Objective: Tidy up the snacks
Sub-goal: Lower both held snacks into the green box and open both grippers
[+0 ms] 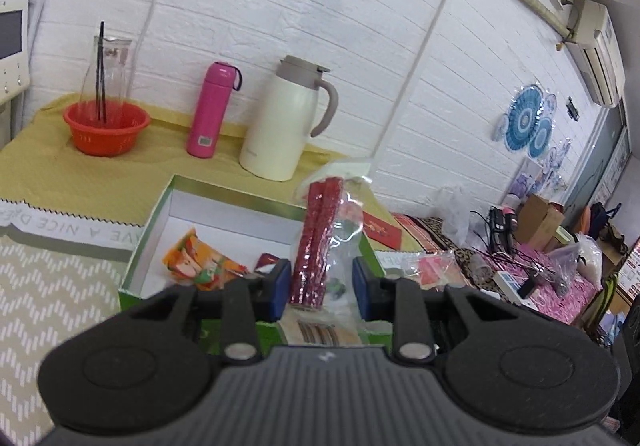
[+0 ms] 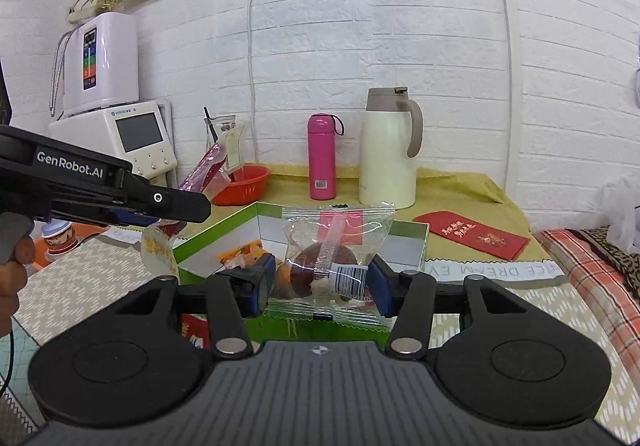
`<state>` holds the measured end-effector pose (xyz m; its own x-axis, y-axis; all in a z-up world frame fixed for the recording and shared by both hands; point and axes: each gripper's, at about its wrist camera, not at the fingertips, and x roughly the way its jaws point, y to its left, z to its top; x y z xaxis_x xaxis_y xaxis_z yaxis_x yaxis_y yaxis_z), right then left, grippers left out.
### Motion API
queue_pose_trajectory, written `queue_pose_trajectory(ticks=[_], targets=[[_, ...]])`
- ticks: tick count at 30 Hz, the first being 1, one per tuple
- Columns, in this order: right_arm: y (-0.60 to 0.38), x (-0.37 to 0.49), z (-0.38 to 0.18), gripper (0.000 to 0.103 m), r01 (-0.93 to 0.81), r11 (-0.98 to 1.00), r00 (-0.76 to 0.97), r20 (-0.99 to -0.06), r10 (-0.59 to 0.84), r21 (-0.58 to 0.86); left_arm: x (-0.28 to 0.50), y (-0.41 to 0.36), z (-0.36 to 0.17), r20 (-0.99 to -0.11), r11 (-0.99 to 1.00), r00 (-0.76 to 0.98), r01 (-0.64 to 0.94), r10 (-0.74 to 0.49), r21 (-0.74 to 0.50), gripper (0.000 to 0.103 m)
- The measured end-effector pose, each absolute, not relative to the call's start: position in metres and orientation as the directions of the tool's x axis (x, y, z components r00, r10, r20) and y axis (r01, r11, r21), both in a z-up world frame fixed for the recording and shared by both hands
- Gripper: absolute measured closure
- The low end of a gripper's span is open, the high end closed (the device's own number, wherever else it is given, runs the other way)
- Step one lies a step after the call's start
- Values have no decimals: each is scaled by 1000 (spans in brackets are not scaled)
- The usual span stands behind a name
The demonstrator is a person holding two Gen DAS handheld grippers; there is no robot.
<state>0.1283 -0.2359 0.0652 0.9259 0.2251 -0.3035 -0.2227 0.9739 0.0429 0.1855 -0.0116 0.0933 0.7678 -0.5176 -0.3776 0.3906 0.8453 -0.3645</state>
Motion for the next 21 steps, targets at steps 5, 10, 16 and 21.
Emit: queue_pose_trajectory(ticks=[5,10,16,21], targets=[[-236,164,54,18,-200,978,925,-321,206,53,222,-13,82,-400,853,770,349,-497,-388,74],[-238,191,38,18,-178,982,917,-350,190,65,248,-22,72,-425,858,762,333,-489,-391,74],[-243,212,25,12,-191,973,909,-352,224,125,267,-33,59,-441,855,748,331,-496,-400,64],[-243,206,17,0,-207,974,915,-332,228,96,264,-29,54,-394,844,771,332,-501,-422,30]])
